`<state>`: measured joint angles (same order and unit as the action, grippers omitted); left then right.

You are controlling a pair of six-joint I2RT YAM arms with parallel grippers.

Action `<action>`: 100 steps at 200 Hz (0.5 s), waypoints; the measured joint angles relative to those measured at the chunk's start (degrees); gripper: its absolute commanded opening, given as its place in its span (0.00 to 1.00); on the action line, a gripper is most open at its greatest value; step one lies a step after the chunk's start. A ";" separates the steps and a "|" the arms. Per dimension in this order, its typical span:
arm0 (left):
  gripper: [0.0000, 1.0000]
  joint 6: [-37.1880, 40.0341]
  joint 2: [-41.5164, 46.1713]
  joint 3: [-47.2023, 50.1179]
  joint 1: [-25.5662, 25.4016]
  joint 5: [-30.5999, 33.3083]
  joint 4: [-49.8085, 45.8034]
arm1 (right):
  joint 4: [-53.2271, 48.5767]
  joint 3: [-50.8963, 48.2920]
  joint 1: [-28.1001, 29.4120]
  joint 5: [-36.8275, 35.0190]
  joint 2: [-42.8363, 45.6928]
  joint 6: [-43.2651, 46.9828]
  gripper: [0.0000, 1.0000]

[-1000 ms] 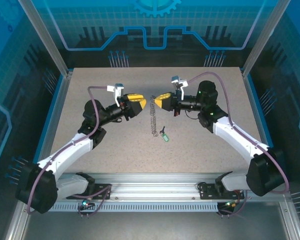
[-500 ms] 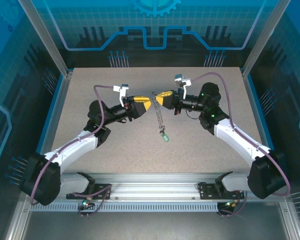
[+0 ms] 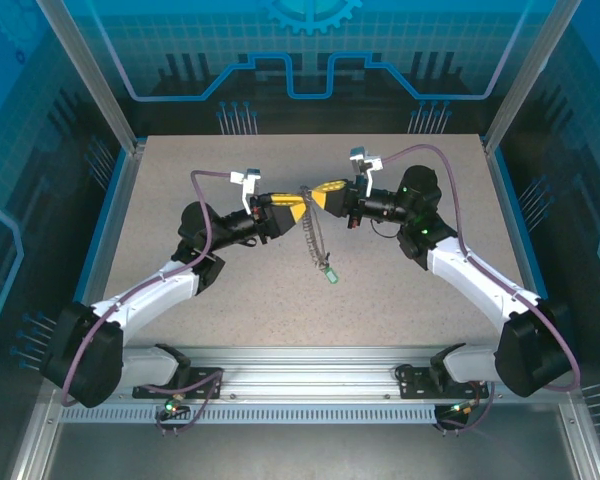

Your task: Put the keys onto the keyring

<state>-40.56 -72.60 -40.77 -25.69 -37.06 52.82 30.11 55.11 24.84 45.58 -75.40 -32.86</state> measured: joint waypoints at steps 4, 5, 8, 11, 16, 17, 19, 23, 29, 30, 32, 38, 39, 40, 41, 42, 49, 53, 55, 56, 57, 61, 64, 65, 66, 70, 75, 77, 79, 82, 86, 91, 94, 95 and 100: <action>0.41 0.00 0.00 -0.02 -0.02 0.00 0.02 | 0.00 -0.02 0.02 0.02 0.00 0.00 0.00; 0.41 0.00 0.00 -0.02 -0.04 0.02 0.02 | 0.00 0.00 0.07 0.00 0.00 0.00 0.00; 0.41 0.00 0.00 -0.02 -0.04 0.02 0.02 | 0.00 -0.02 0.13 -0.07 0.00 0.00 0.00; 0.41 0.00 0.00 -0.02 -0.04 0.07 0.02 | -0.02 -0.02 0.17 -0.09 0.00 0.00 0.00; 0.41 0.00 0.00 -0.02 -0.09 0.20 0.04 | -0.02 0.00 0.26 -0.13 0.00 0.00 0.00; 0.41 0.02 0.00 -0.02 -0.09 0.20 0.04 | -0.02 0.00 0.28 -0.13 0.00 0.02 0.00; 0.41 0.00 0.00 -0.02 -0.09 0.22 0.04 | -0.02 -0.02 0.31 -0.13 0.00 0.02 0.00; 0.41 0.02 0.00 -0.02 -0.09 0.24 0.04 | -0.04 -0.02 0.39 -0.13 0.00 0.02 0.00; 0.41 0.02 0.00 -0.02 -0.09 0.37 0.04 | -0.02 -0.02 0.55 -0.15 0.00 0.02 0.00; 0.41 0.02 0.00 -0.02 -0.09 0.37 0.04 | -0.02 -0.02 0.57 -0.15 0.00 0.02 0.00; 0.41 0.02 0.00 -0.02 -0.09 0.39 0.04 | -0.02 -0.02 0.61 -0.15 0.00 0.02 0.00; 0.41 0.04 0.00 -0.04 -0.09 0.42 0.04 | -0.04 -0.02 0.70 -0.15 0.00 0.02 0.00; 0.41 0.07 0.00 -0.04 -0.09 0.42 0.04 | -0.04 0.00 0.72 -0.15 0.00 0.02 0.00; 0.41 0.07 0.00 -0.04 -0.09 0.42 0.04 | -0.04 0.00 0.74 -0.15 0.00 0.02 0.00; 0.41 0.07 0.00 -0.04 -0.09 0.44 0.04 | -0.04 -0.02 0.76 -0.15 0.00 0.02 0.00; 0.41 0.09 0.00 -0.07 -0.09 0.44 0.04 | -0.04 -0.02 0.76 -0.15 0.00 0.02 0.00; 0.41 0.13 0.00 -0.13 -0.09 0.48 0.02 | -0.04 -0.02 0.94 -0.15 0.00 0.02 0.00; 0.41 0.13 -0.02 -0.22 -0.09 0.61 0.02 | -0.04 -0.02 0.98 -0.15 0.00 0.02 0.00; 0.41 0.13 -0.02 -0.24 -0.09 0.66 0.02 | -0.04 -0.02 1.01 -0.15 0.00 0.02 0.00; 0.41 0.15 -0.02 -0.28 -0.09 0.66 0.02 | -0.04 -0.02 1.03 -0.13 0.00 0.04 0.00; 0.41 0.15 -0.02 -0.33 -0.09 0.68 0.04 | -0.04 0.00 1.05 -0.13 0.00 0.04 0.00; 0.41 0.15 -0.02 -0.42 -0.09 0.81 0.04 | -0.04 -0.02 1.09 -0.15 0.00 0.02 0.00; 0.41 0.15 -0.02 -0.50 -0.09 0.85 0.04 | -0.04 -0.02 1.14 -0.15 0.00 0.02 0.00; 0.41 0.15 -0.02 -0.55 -0.09 0.85 0.04 | -0.04 -0.02 1.14 -0.15 0.00 0.04 0.00; 0.41 0.15 -0.02 -0.59 -0.09 0.85 0.04 | -0.04 -0.02 1.14 -0.15 0.00 0.04 0.00; 0.40 0.15 -0.02 -0.72 -0.09 0.85 0.04 | -0.04 -0.02 1.14 -0.15 0.00 0.04 0.00; 0.40 0.17 -0.04 -0.90 -0.09 0.87 0.04 | -0.07 -0.02 1.14 -0.15 0.00 0.04 0.00; 0.40 0.17 -0.07 -0.98 -0.09 0.90 0.04 | -0.07 -0.02 1.14 -0.15 0.00 0.04 0.00; 0.40 0.17 -0.07 -1.05 -0.09 0.92 0.07 | -0.07 -0.02 1.14 -0.15 0.00 0.04 0.00; 0.40 0.17 -0.09 -1.14 -0.09 0.96 0.07 | -0.07 -0.02 1.14 -0.15 0.00 0.04 0.00; 0.40 0.17 -0.11 -1.22 -0.09 1.09 0.07 | -0.07 -0.02 1.16 -0.15 0.00 0.04 0.00; 0.39 0.17 -0.11 -1.27 -0.09 1.25 0.11 | -0.07 0.00 1.25 -0.15 0.00 0.04 0.00; 0.39 0.20 -0.11 -1.29 -0.09 1.27 0.11 | -0.07 -0.02 1.25 -0.15 -0.02 0.04 0.00; 0.38 0.20 -0.11 -1.29 -0.09 1.27 0.11 | -0.07 -0.02 1.27 -0.15 -0.02 0.04 0.00; 0.37 0.20 -0.13 -1.31 -0.09 1.31 0.13 | -0.07 -0.02 1.36 -0.15 -0.04 0.04 0.00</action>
<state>-40.36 -72.73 -42.09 -25.78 -35.75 52.95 30.04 55.09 26.20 45.43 -75.44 -32.82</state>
